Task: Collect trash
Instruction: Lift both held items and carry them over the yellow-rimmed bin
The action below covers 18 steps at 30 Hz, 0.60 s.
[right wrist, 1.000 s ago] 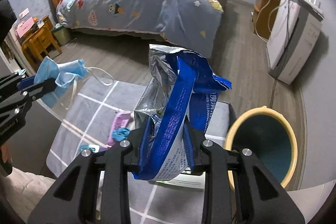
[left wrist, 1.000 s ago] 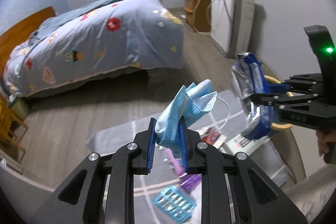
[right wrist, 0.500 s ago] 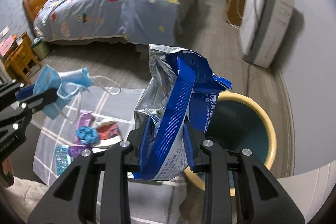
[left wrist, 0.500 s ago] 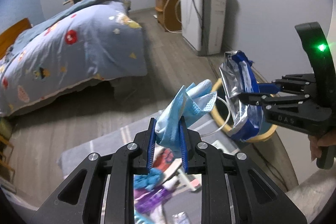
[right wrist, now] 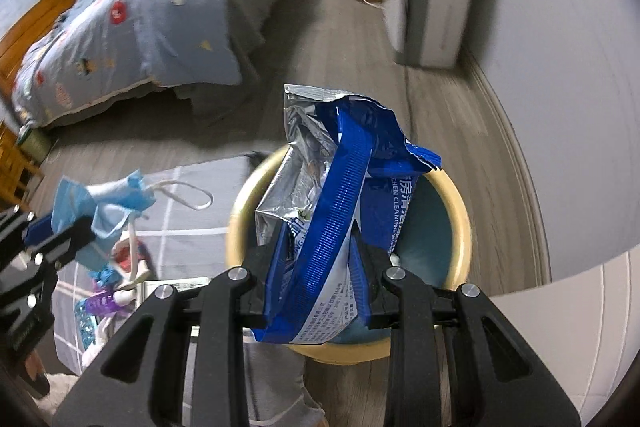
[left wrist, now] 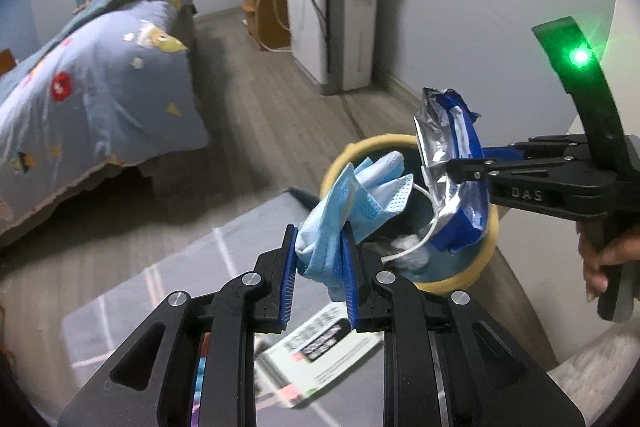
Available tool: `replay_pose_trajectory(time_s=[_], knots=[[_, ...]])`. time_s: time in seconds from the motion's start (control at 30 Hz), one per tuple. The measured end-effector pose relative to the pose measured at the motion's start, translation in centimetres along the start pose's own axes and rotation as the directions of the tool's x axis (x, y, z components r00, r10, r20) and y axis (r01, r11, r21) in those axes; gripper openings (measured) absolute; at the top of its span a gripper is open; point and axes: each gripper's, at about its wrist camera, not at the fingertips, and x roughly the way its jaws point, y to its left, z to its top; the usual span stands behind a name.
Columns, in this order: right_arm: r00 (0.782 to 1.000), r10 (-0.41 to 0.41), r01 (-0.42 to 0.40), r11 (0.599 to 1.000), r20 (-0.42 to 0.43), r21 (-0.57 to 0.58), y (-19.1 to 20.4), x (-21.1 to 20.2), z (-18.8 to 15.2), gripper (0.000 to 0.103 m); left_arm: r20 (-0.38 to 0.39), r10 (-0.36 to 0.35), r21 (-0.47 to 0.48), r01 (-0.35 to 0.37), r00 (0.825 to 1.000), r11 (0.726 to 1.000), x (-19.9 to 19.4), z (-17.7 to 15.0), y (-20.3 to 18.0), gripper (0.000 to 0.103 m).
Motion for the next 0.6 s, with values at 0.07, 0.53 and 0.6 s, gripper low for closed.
replay_pose_trajectory(time_s=[0.07, 0.53, 0.6], knots=[[1.000, -0.022, 0.022, 1.000, -0.022, 0.018, -1.1, 0.7, -0.2, 0.029, -0.011, -0.031, 0.002, 0.031, 0.999, 1.000, 1.1, 0.1, -0.8, 0.022], [0.988, -0.112, 0.126, 0.984, -0.110, 0.123, -5.7, 4.0, -1.2, 0.031, -0.163, -0.064, 0.004, 0.066, 0.984, 0.998, 9.5, -1.3, -4.2, 0.027], [0.989, -0.113, 0.125, 0.984, -0.100, 0.124, -5.5, 3.9, -1.1, 0.033, -0.157, -0.064, 0.012, 0.067, 0.986, 0.998, 9.8, -1.4, -4.6, 0.032]])
